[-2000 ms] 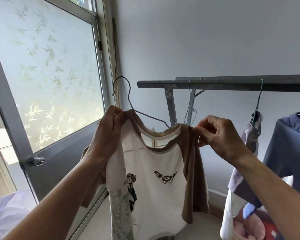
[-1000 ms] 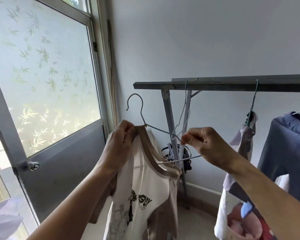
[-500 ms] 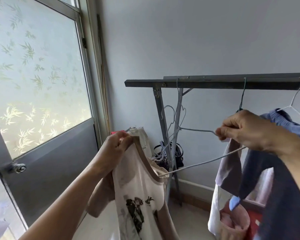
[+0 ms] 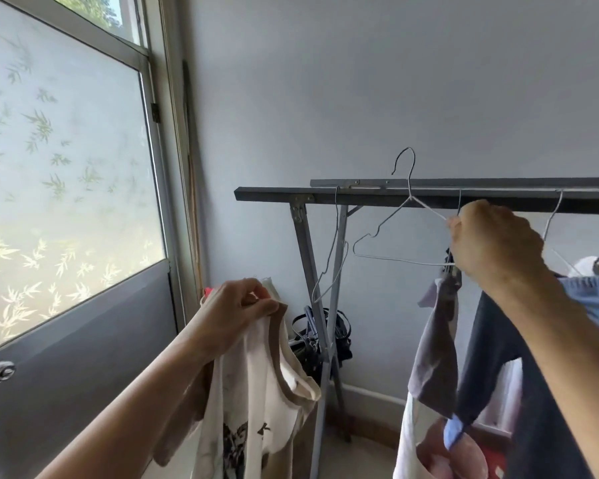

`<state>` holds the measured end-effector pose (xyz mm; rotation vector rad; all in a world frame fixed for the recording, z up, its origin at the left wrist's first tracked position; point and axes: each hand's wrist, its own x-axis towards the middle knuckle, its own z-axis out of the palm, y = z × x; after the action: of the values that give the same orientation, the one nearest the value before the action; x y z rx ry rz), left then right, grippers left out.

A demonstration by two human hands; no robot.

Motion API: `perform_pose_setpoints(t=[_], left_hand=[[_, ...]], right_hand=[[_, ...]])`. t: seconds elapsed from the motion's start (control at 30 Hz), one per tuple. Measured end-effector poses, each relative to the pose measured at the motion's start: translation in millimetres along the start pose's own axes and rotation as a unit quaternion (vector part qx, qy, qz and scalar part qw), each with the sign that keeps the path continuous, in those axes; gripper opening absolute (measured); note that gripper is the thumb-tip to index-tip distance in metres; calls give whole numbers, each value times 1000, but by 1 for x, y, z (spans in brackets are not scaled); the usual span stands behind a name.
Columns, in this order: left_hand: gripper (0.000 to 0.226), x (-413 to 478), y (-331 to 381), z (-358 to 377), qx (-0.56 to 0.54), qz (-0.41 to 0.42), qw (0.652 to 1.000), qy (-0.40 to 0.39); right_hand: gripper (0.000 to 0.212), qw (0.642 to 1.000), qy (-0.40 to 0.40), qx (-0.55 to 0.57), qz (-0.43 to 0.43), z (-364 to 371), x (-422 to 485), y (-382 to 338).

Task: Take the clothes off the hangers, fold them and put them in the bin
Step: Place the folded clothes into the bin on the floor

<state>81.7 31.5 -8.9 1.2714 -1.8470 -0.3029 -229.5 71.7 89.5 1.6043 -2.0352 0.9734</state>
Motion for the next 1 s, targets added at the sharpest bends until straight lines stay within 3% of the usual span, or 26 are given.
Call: perform_pose_setpoints(t=[0.37, 0.47, 0.57, 0.8, 0.93, 1.0], left_hand=[[14, 4, 19, -20, -87, 56, 995, 1], [15, 5, 19, -25, -105, 60, 993, 6], [16, 5, 19, -29, -127, 50, 991, 6], [18, 6, 21, -31, -113, 50, 992, 8], [18, 5, 22, -35, -98, 55, 994, 9], [19, 4, 23, -38, -92, 53, 994, 15]], right_hand=[[6, 987, -156, -31, 0, 59, 0, -47], [23, 985, -173, -15, 11, 76, 0, -47], [10, 983, -179, -22, 11, 87, 0, -44], [8, 984, -165, -64, -10, 89, -4, -43], [38, 992, -48, -96, -66, 83, -20, -52], [45, 990, -4, 6, -138, 82, -38, -66]])
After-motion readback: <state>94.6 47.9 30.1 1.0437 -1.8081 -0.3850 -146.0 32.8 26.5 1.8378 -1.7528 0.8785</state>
